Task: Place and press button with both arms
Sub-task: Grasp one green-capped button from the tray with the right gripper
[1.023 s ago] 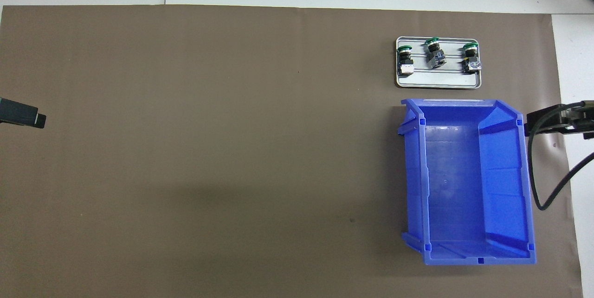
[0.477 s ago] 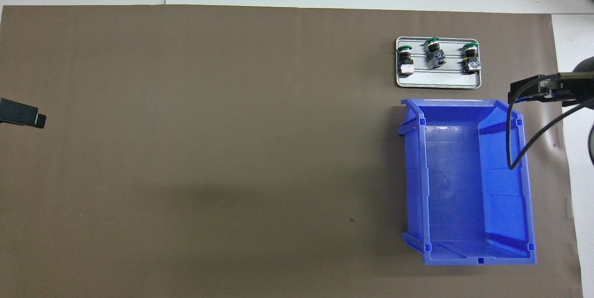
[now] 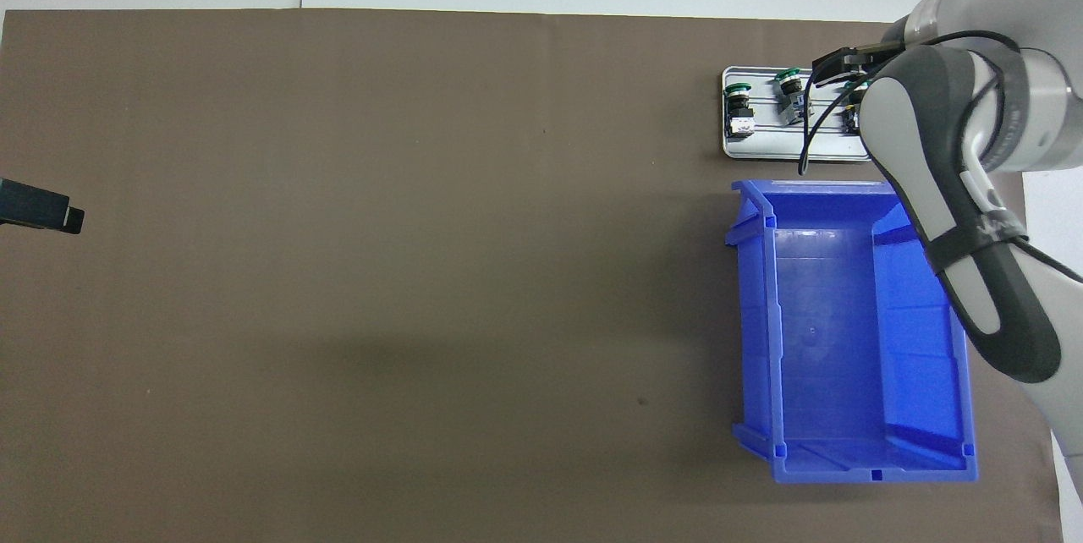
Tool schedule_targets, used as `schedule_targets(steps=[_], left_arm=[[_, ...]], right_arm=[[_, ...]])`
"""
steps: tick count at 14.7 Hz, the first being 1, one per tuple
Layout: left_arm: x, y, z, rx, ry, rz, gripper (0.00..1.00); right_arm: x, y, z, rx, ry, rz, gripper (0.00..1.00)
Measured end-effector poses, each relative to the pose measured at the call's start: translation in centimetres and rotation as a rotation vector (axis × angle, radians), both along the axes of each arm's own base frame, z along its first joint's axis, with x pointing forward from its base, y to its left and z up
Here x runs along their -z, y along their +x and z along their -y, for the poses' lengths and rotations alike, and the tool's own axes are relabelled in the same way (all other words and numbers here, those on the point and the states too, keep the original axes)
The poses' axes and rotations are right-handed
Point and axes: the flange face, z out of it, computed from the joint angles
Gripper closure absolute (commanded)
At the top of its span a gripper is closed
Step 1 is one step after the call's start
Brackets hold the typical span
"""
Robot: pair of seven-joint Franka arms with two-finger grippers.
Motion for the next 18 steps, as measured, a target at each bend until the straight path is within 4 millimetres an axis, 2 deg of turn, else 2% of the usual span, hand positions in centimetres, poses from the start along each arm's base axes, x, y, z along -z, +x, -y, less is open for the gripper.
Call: schedule_targets(steps=[2,4,8,9,10,11,12,13,14,18], left_arm=[[0.0,0.0,0.0,0.000,0.000,0.000,0.00],[0.0,0.0,0.0,0.000,0.000,0.000,0.00],[0.0,0.0,0.0,0.000,0.000,0.000,0.00],[0.0,0.0,0.0,0.000,0.000,0.000,0.00],[0.0,0.0,0.0,0.000,0.000,0.000,0.00],[0.0,0.0,0.0,0.000,0.000,0.000,0.00],[0.0,0.0,0.0,0.000,0.000,0.000,0.00],[0.0,0.0,0.0,0.000,0.000,0.000,0.00],[0.0,0.0,0.0,0.000,0.000,0.000,0.00],[0.0,0.0,0.0,0.000,0.000,0.000,0.00]], right_arm=[[5.0,1.8,0.9,-0.040,-0.008,0.036,0.00],[8.3,2.5,1.2,-0.059,-0.012,0.047,0.00],[11.2,2.3,0.8,-0.079,0.024,0.043,0.00],[11.5,2.2,0.8,-0.079,0.027,0.041,0.04],[11.9,2.1,0.8,-0.078,0.030,0.035,0.11],[12.3,1.9,0.8,-0.077,0.031,0.027,0.26],[12.8,1.7,0.8,-0.078,0.031,0.019,0.47],[13.1,1.5,0.8,-0.087,0.029,0.012,0.77],[13.3,1.4,0.9,-0.105,0.025,0.007,1.00],[12.5,1.2,2.7,-0.105,0.026,-0.027,1.00]])
